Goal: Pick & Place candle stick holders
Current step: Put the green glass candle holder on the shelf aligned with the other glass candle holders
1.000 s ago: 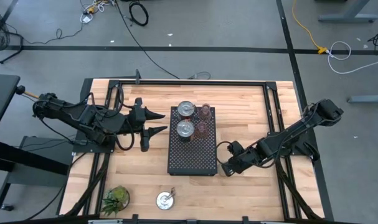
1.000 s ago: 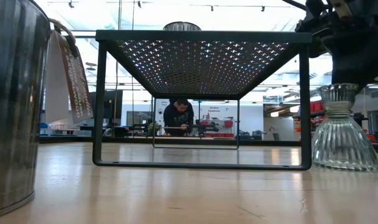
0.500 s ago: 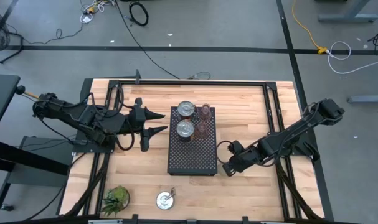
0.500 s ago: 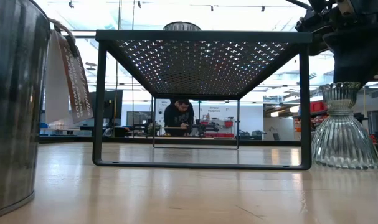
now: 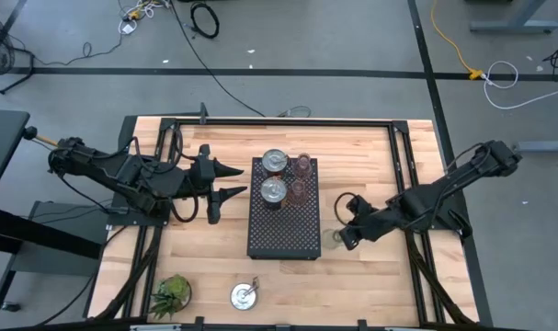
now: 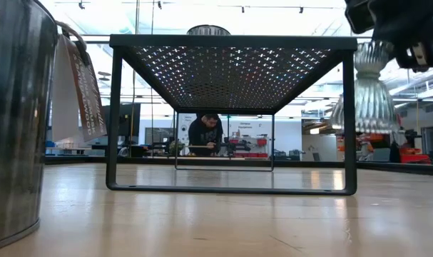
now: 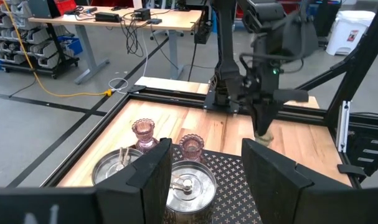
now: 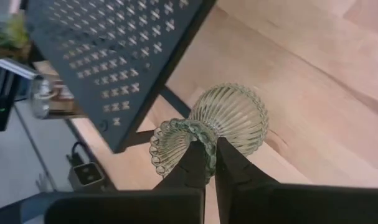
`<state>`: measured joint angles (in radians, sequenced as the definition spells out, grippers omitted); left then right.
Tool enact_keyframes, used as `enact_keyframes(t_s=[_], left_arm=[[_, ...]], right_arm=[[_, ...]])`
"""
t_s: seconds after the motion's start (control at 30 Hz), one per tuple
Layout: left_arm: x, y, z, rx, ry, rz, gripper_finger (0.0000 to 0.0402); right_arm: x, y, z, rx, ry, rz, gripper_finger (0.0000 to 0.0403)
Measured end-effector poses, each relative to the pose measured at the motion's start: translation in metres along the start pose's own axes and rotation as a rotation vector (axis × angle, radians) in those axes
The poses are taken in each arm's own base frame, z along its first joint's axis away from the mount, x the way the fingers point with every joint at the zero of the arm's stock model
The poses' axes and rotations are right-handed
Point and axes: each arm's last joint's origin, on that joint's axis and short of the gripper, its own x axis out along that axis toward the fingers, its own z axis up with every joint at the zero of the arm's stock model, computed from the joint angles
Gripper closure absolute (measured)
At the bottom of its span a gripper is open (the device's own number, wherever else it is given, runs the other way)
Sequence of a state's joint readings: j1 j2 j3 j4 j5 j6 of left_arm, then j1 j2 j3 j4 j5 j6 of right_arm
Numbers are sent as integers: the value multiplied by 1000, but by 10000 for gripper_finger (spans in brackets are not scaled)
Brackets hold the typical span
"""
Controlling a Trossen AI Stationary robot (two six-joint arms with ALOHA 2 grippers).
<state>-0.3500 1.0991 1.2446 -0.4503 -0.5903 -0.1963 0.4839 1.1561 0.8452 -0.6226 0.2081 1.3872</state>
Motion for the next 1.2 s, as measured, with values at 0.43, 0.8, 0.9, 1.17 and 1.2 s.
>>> enact_keyframes(t_s=[0.43, 0.8, 0.9, 1.17, 1.2], left_arm=[[0, 0, 0, -1, -1, 1, 204], [0, 3, 1, -3, -21, 96, 204], [0, 3, 1, -7, -27, 102, 204], [0, 3, 2, -8, -34, 121, 204], [0, 3, 2, -8, -34, 124, 204]], right_arm=[[-49, -17, 12, -24, -24, 102, 402], [-106, 13, 37, -157, -149, 241, 402], [-113, 22, 44, -180, -170, 253, 402], [-96, 60, 55, -256, -28, 267, 402], [-94, 67, 58, -271, -22, 273, 402]])
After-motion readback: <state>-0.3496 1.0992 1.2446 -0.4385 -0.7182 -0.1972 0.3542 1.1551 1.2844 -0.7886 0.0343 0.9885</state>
